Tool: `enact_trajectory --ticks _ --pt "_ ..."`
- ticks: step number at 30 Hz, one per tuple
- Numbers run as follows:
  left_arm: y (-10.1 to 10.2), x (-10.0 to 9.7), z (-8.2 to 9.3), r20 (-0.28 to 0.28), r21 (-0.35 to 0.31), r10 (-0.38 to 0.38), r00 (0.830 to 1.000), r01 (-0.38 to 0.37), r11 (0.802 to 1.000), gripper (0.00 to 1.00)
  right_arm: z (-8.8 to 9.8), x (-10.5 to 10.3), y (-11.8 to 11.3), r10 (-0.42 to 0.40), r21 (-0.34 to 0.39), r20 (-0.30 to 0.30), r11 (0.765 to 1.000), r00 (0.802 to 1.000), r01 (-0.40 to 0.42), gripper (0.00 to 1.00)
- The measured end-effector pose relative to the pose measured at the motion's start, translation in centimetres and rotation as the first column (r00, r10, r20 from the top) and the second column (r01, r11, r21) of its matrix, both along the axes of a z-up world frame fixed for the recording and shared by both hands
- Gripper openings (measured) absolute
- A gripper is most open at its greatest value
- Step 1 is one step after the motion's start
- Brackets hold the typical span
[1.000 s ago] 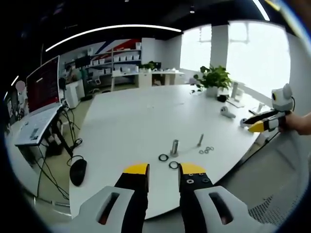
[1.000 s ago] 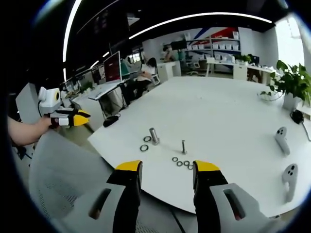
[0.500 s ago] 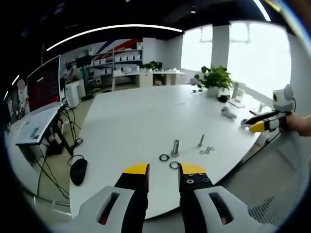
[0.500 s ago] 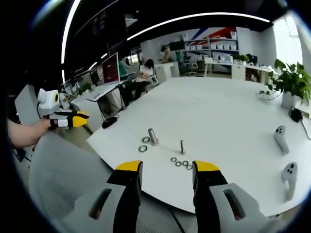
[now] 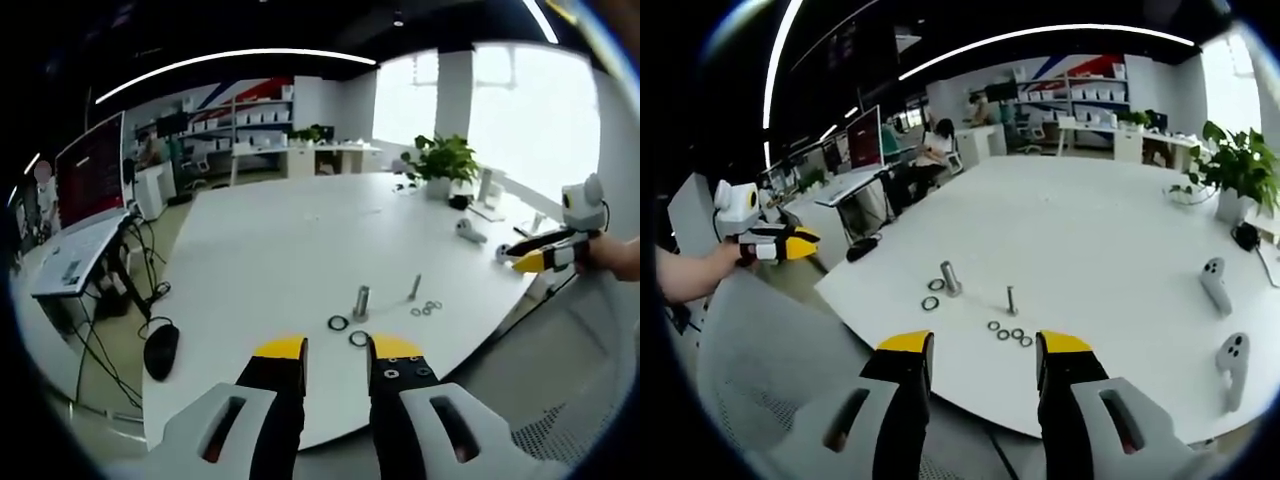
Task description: Place the washer onto the threaded stud by aligning its center hole with the stud, sliding it down to the base, and recovering from edge contact or off-axis alignment until the washer reaches the visible bottom stop.
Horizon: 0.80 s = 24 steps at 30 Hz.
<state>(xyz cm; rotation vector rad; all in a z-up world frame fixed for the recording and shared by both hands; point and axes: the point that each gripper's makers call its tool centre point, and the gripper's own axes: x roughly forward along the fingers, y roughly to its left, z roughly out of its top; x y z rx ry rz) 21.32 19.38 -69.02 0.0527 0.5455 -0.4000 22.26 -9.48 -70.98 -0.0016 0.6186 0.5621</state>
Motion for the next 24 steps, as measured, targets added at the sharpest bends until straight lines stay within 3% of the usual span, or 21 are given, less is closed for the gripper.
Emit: enact_trajectory --ticks 13,24 --pt "0.0 -0.1 -0.2 -0.01 0.005 -0.006 1.0 0.006 1.0 0.21 -0.8 0.0 -1.7 -0.077 -0.053 -0.024 0.996 0.997 0.076 0.44" --pt "0.1 -0.2 -0.4 -0.019 0.009 -0.002 1.0 0.002 1.0 0.22 -1.5 -0.7 -1.2 -0.036 -0.074 -0.064 0.997 0.997 0.031 0.44"
